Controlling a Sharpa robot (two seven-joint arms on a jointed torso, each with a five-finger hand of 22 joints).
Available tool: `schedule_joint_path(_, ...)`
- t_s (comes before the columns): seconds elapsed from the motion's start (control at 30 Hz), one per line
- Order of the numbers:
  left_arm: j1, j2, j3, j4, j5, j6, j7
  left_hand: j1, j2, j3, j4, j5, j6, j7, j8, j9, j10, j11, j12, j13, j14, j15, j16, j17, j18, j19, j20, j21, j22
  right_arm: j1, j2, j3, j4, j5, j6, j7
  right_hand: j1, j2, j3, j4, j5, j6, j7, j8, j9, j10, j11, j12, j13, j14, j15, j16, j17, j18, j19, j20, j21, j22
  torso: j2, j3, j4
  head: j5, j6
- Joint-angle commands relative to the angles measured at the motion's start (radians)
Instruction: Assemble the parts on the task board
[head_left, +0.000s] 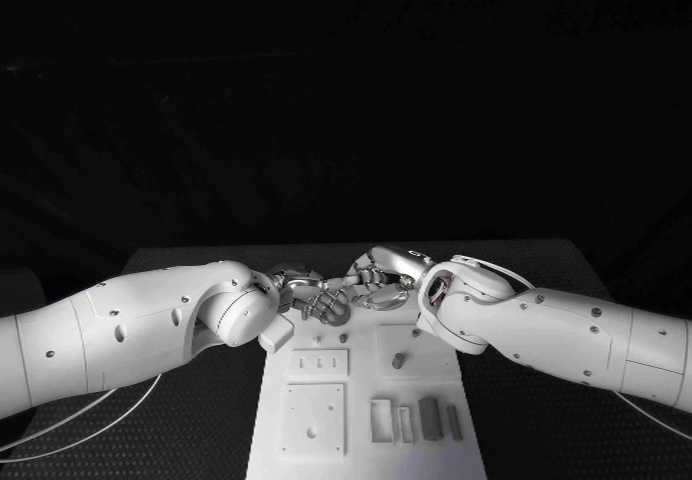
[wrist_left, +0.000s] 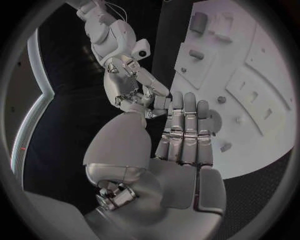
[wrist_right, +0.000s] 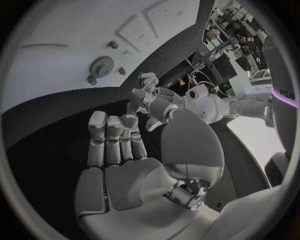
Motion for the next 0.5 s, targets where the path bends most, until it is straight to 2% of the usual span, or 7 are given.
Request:
schedule_joint_path(0.03,0.001,0.002,0.001,0.005,-0.01,0.018,-0.008,-0.001,0.007,0.009,-0.001,-0.006,0.005,-0.002,-0.004,-0.001,0.0,-0.003,-0.004,0.002,-0.005,-0.004,0.007,0.001,0.015,-0.004,-0.005,0.005,0.007,0.0,0.006,0.0,0.003,-0.023,0.005,-0.008,-0.001,-0.001,0.004,-0.005,0.008,0.062,0.015,0.024,0.067,-0.011,-0.006,0.011,0.006,0.0,-0.002,0.006,0.004,0.045,0.001,0.001,0.003,0.008,0.0,-0.0001,0.0003,-0.001,-0.002)
schedule_joint_path(0.5,0.001,0.003,0.001,0.01,-0.01,0.01,-0.002,0.077,0.038,0.033,-0.003,-0.002,0.025,-0.009,0.0,-0.003,0.013,-0.01,-0.002,0.016,0.001,-0.009,0.022,0.002,0.01,-0.007,-0.009,0.013,0.009,-0.001,0.022,0.0,-0.006,-0.039,0.021,-0.018,0.0,-0.001,0.008,-0.01,0.016,0.067,0.014,0.025,0.069,-0.011,-0.007,0.023,0.011,0.001,-0.003,0.009,0.008,0.045,0.003,0.001,0.005,0.007,0.0,-0.0001,0.0001,-0.002,-0.003)
